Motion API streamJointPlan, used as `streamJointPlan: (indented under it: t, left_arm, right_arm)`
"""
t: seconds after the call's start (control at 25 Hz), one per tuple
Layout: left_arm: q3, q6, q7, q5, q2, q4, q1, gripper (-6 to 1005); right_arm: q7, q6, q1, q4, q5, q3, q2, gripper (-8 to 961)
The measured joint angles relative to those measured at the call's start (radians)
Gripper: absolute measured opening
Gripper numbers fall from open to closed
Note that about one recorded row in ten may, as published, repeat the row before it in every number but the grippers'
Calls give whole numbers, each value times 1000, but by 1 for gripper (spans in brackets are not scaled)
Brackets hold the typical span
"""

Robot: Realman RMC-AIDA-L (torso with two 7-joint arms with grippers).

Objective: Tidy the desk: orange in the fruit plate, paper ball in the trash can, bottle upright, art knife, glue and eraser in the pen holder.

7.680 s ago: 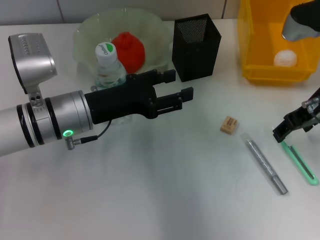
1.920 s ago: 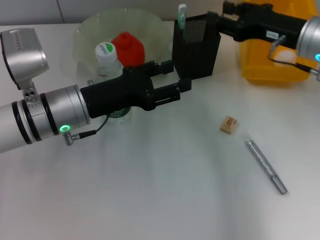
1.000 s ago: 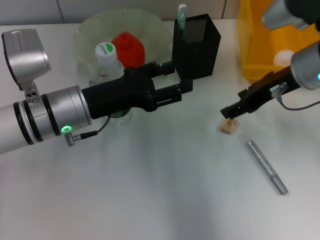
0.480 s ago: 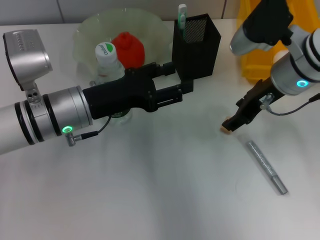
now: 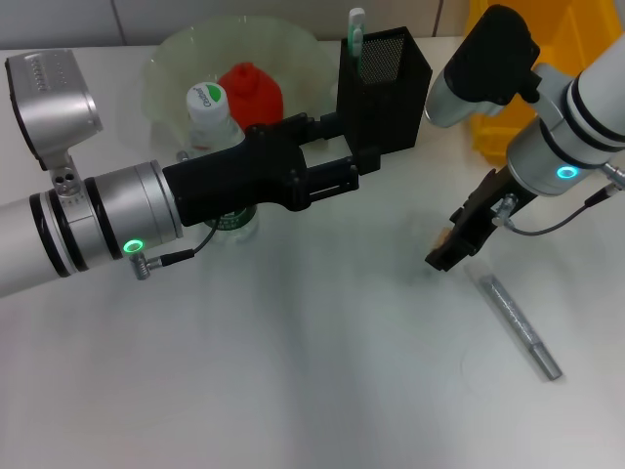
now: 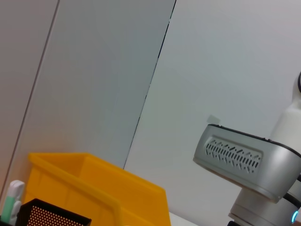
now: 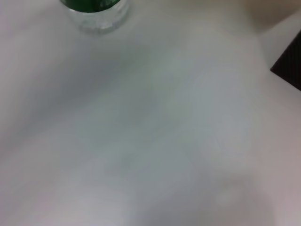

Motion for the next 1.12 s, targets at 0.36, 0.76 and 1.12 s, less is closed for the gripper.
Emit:
streamJointPlan:
  t: [0.36, 0.76, 1.12]
  left_arm:
    - [0, 0, 0, -1, 0, 0, 0, 712]
    - [0, 6, 0, -1, 0, 0, -1, 712]
    - [0, 5, 0, -1, 0, 0, 2, 712]
  right_arm:
    - [0, 3, 3, 9, -1, 0, 1, 653]
    - [0, 4, -1, 14, -2, 0, 1, 433]
    - [2, 16, -23, -30, 4, 12, 1, 411]
